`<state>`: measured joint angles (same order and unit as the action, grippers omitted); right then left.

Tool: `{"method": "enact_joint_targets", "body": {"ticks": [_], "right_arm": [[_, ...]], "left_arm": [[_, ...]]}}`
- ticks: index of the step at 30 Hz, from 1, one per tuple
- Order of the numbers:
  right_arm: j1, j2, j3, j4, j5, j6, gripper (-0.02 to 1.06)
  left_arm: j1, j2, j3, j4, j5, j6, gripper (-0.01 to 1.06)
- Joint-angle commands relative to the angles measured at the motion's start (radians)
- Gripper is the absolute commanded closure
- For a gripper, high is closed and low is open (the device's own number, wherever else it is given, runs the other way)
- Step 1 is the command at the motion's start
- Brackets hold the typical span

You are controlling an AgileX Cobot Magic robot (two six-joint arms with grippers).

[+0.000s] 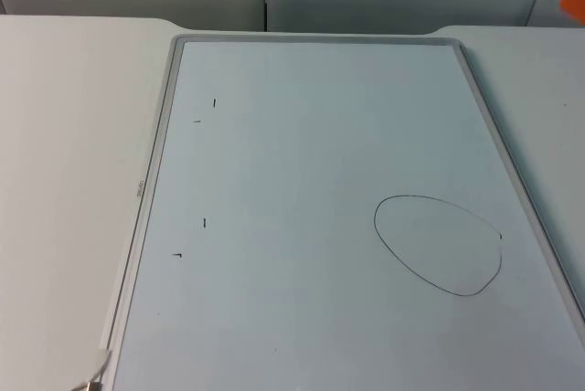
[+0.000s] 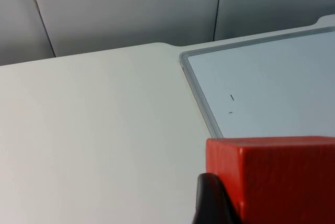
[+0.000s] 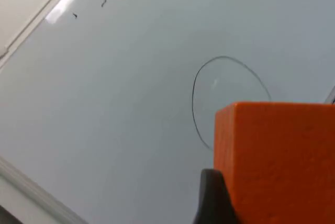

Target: Pick up one cube with the left hand and another cube with the right hand. First place the cube in the right hand at the target position, then stack the cube in the left hand on top.

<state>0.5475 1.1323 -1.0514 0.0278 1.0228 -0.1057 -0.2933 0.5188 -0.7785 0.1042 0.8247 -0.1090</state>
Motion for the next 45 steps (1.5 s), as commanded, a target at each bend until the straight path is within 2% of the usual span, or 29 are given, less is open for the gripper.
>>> {"method": "enact_joint_targets", "body": {"ticks": [1,5,8,13,19,25,29,30,34,38,45], "right_arm": [[-0.005,-0.025,0.065,-0.004,-0.072,0.034,1.05],[-0.005,-0.027,0.184,-0.004,-0.134,0.071,1.05],[-0.005,-0.027,0.285,-0.004,-0.229,0.116,1.05],[-0.005,-0.011,0.365,-0.004,-0.310,0.164,1.05],[-0.005,0.046,0.374,-0.028,-0.359,0.184,1.05],[-0.005,0.180,0.374,-0.033,-0.447,0.186,1.05],[-0.005,0.326,0.374,-0.071,-0.553,0.217,1.05],[-0.005,0.326,0.374,-0.071,-0.553,0.217,1.05],[-0.005,0.433,0.374,-0.137,-0.662,0.276,1.05],[-0.005,0.482,0.372,-0.138,-0.722,0.283,1.05],[-0.005,0.570,0.317,-0.138,-0.737,0.287,1.05]], "left_arm": [[-0.006,-0.006,0.006,-0.007,-0.010,-0.003,1.05],[-0.006,-0.006,0.006,-0.009,-0.010,-0.003,1.05],[-0.006,-0.006,0.006,-0.011,-0.010,-0.003,1.05],[-0.006,-0.006,0.006,-0.013,-0.010,-0.003,1.05],[-0.006,-0.006,0.006,-0.013,-0.010,-0.003,1.05],[-0.006,-0.006,0.006,-0.013,-0.010,-0.003,1.05],[-0.006,-0.006,0.006,-0.013,-0.010,-0.003,1.05],[-0.006,-0.006,0.006,-0.013,-0.010,-0.003,1.05],[-0.006,-0.006,0.006,-0.013,-0.010,-0.003,1.05],[-0.006,-0.006,0.006,-0.013,-0.010,-0.003,1.05],[-0.006,-0.006,0.006,-0.015,-0.010,-0.003,1.05]]}}
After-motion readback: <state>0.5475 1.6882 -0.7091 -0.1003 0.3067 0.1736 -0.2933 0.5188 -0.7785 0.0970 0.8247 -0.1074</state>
